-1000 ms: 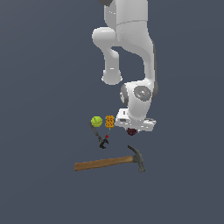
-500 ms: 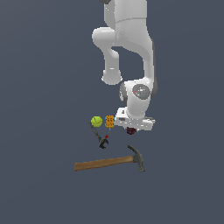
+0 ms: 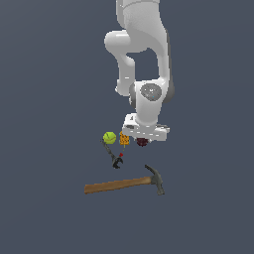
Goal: Pick up a designated object from a clutter of objects.
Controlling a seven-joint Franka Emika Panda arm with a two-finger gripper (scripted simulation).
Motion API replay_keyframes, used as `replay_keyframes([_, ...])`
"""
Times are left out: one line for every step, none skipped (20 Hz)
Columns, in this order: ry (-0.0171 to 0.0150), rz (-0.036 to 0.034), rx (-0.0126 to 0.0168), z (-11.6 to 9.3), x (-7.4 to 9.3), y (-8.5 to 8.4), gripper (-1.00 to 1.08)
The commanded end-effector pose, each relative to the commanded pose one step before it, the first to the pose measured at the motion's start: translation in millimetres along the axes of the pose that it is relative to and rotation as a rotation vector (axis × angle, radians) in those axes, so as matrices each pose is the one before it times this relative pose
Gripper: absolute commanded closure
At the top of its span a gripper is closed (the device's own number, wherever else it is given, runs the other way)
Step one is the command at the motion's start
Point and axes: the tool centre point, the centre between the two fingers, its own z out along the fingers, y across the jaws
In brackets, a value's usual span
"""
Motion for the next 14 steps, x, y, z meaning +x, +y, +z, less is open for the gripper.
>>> replay_keyframes([0.00132,0.00046,0.00043,-15.61,-2.28,14.26,1.08])
replay_keyframes([0.00000,0.00000,0.00000,-6.91,-1.17,6.42,1.08])
replay_keyframes([0.00000,0.00000,0.00000,-7.27,-1.22,6.72,1.08])
replay_keyframes([-0.00028,0.00019,0.00060,-7.37,-1.18,6.99,1.08])
replay_keyframes([0.00000,0.00000,0.00000,-7.48,-1.24,6.86,1.08])
replay_keyframes([0.00000,0.00000,0.00000,-7.54,-1.25,6.90,1.08])
replay_keyframes([-0.00013,0.00002,0.00068,-7.64,-1.23,7.04,1.08])
replay_keyframes([-0.00013,0.00003,0.00068,-7.73,-1.24,7.11,1.08])
replay_keyframes([0.00000,0.00000,0.00000,-7.82,-1.26,7.08,1.08])
replay_keyframes([-0.00012,0.00002,0.00068,-7.96,-1.25,7.28,1.08])
replay_keyframes([0.00000,0.00000,0.00000,-8.09,-1.29,7.28,1.08])
replay_keyframes([-0.00011,0.00002,0.00068,-8.27,-1.28,7.54,1.08])
replay_keyframes([-0.00007,0.00002,0.00048,-8.46,-1.30,7.68,1.08])
replay_keyframes([0.00000,0.00000,0.00000,-8.68,-1.34,7.78,1.08])
